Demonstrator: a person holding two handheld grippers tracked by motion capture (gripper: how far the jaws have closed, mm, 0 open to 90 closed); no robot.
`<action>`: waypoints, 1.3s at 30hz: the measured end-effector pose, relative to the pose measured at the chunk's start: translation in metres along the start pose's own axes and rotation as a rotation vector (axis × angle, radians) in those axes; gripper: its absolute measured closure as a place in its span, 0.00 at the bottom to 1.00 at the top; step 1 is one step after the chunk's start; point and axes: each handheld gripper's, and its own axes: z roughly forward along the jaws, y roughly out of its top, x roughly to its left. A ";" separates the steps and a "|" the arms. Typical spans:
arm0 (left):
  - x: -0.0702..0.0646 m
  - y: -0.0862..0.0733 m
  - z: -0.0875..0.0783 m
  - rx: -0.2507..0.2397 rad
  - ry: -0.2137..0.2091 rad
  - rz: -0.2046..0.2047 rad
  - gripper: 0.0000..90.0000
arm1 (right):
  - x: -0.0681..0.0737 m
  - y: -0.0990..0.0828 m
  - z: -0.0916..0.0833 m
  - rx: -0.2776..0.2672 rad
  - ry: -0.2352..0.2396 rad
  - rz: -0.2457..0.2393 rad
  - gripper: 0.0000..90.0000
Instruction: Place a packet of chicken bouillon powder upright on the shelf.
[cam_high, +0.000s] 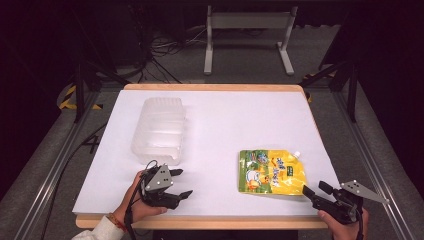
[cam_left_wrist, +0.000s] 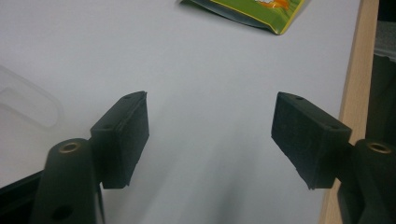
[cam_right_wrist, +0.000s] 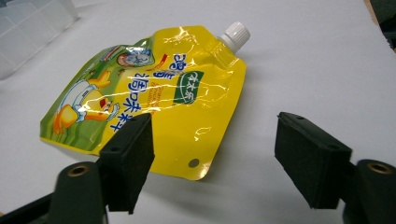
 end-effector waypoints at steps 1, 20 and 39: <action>0.000 0.000 0.001 0.003 -0.001 0.000 0.28 | 0.000 0.000 0.000 0.005 0.005 -0.006 0.30; -0.005 0.001 0.011 0.036 -0.018 0.019 0.20 | 0.005 -0.007 0.026 0.125 0.169 0.067 0.25; -0.009 0.005 0.020 0.060 -0.043 0.026 0.20 | 0.023 0.007 0.055 -0.031 0.302 0.246 0.49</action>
